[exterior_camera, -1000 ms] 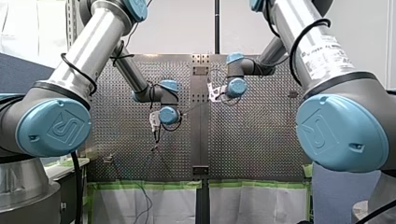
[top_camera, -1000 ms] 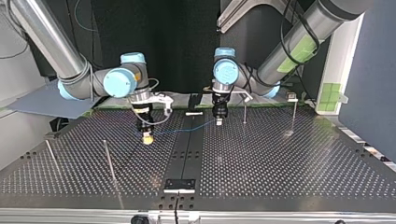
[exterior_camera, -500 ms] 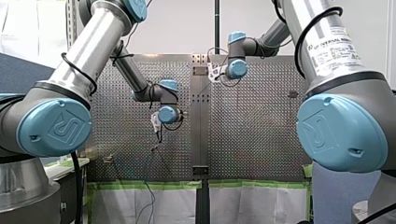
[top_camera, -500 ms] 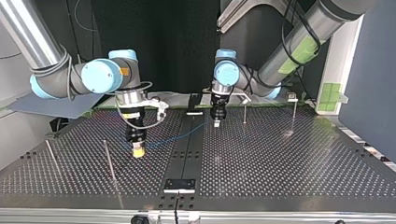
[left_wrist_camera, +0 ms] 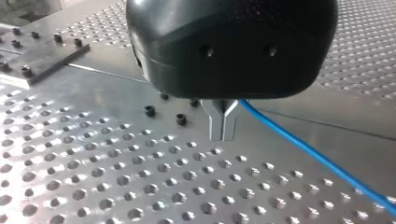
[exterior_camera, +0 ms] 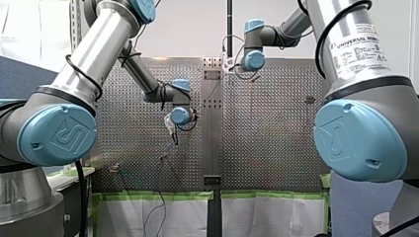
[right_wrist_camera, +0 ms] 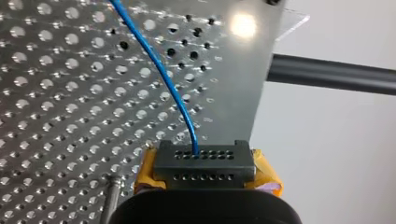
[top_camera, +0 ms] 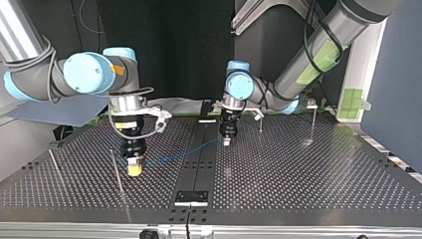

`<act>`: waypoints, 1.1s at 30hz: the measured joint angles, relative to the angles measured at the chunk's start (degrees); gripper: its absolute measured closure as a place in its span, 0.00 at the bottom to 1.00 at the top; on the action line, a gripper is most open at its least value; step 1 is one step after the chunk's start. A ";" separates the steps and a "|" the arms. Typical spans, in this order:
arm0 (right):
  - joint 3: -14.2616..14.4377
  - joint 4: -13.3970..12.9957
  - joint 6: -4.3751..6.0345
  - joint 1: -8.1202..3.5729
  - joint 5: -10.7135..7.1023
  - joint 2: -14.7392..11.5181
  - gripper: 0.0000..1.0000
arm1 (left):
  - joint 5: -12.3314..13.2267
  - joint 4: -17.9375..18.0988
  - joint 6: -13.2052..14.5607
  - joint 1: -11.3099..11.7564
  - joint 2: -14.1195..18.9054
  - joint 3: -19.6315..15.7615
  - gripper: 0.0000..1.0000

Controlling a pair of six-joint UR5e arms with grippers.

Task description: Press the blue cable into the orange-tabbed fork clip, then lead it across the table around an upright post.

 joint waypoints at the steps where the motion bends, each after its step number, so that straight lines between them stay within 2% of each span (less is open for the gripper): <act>1: 0.07 -0.02 0.27 -0.07 -0.05 -0.17 1.00 | 0.18 -0.07 -0.33 0.09 0.00 0.42 0.98; 5: 0.27 -0.09 0.97 -0.30 -0.11 -0.65 1.00 | 1.11 -0.25 -1.72 0.28 0.01 1.80 0.98; 10: 0.48 -0.12 2.45 -0.68 -0.13 -1.18 1.00 | 2.04 -0.51 -2.63 0.31 0.03 2.91 0.98; 15: 0.53 -0.12 2.90 -1.09 -0.08 -1.41 1.00 | 2.71 -1.05 -3.47 -0.22 0.01 4.36 0.98; 20: 0.58 -0.06 3.76 -1.71 0.09 -1.87 1.00 | 2.81 -2.95 -3.91 -0.94 0.03 6.83 0.98; 27: 0.76 0.00 4.30 -2.66 0.36 -2.43 1.00 | 3.03 -4.62 -4.76 -1.67 0.03 10.46 0.98; 33: 1.07 0.05 5.52 -3.73 0.63 -3.17 1.00 | 3.23 -5.67 -5.15 -2.30 0.06 12.54 0.98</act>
